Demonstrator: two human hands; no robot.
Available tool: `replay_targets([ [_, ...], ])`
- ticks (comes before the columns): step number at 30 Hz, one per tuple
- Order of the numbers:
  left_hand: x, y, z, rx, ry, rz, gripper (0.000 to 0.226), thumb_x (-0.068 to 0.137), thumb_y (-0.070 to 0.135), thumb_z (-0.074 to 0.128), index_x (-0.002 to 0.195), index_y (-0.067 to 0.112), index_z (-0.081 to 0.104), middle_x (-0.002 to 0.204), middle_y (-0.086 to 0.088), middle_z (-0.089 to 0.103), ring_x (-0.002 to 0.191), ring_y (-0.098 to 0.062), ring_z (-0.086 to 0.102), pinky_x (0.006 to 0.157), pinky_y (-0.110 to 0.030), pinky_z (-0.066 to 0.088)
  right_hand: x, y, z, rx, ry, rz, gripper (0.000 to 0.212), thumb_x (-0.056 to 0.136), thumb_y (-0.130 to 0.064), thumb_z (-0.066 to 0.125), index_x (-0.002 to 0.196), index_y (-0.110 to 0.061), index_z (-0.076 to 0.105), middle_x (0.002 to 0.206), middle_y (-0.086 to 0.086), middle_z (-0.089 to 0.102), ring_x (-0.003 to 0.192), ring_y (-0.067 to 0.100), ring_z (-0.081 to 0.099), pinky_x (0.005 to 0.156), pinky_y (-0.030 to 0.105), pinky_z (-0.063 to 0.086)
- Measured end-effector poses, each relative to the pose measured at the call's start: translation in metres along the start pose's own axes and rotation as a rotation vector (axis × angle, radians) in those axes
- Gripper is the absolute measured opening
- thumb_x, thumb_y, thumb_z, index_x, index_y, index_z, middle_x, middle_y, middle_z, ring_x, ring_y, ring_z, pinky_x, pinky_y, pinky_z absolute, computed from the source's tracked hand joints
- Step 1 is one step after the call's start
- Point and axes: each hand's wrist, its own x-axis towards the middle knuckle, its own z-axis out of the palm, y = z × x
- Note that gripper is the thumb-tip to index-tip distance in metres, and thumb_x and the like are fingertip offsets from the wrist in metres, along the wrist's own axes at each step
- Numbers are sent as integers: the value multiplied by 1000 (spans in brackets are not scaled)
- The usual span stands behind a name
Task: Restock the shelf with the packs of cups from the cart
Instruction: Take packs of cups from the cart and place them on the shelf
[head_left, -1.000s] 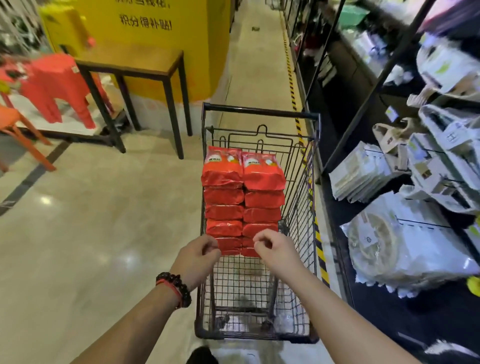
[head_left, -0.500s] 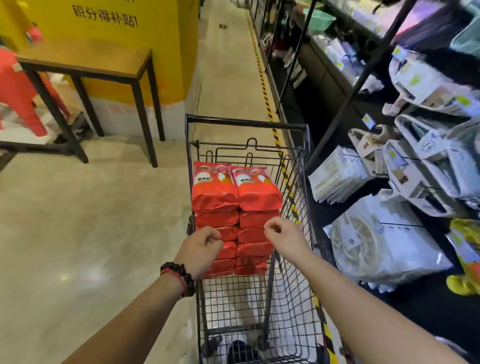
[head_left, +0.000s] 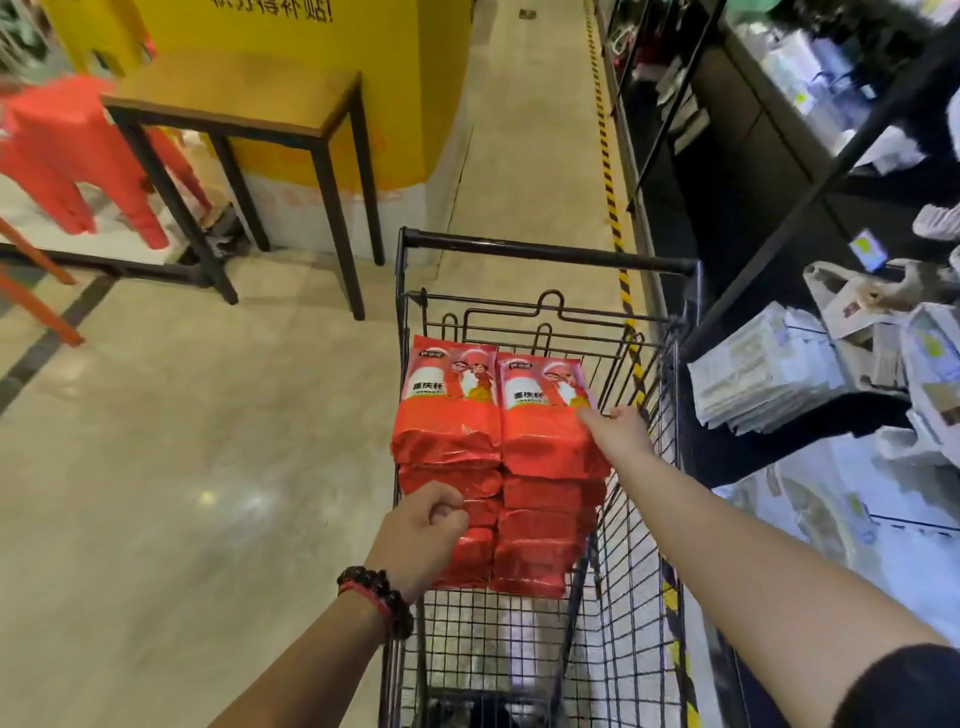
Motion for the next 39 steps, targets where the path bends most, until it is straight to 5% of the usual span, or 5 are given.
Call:
replay_targets([
  [15,20,16,18,-48,33,-48,16,88,23,65,103,30,61,96,4,66,81,-9,62,61,-14,47,-6,34,-24,312,-370,132,50,72,-42,88,108,-15,67,83,7,80,72,25,78,62,34,61],
  [22,31,37,11,-381,-176,-137,110,53,64,77,147,26,33,129,-7,62,110,-26,68,96,-51,53,-105,38,-29,455,-390,-118,64,66,-47,89,120,-23,64,103,2,79,91,21,77,72,31,61],
  [29,29,28,-21,-738,-78,-54,97,56,16,90,139,23,41,125,-17,65,104,-40,69,85,-62,55,-161,5,4,425,-495,-230,74,64,-43,87,128,-26,54,117,2,74,105,23,73,93,48,58],
  [33,23,6,-51,-833,-29,-77,74,68,8,77,135,14,47,125,-27,63,105,-51,64,85,-67,52,-143,-17,21,327,-546,-266,31,81,-44,68,107,-27,68,93,-11,78,84,1,73,70,15,55],
  [39,11,-26,-93,-879,100,-121,74,69,12,76,137,11,47,125,-31,62,108,-57,60,86,-71,49,-55,-68,75,241,-328,-173,19,96,-29,63,80,-18,64,66,-1,58,55,13,51,51,25,36],
])
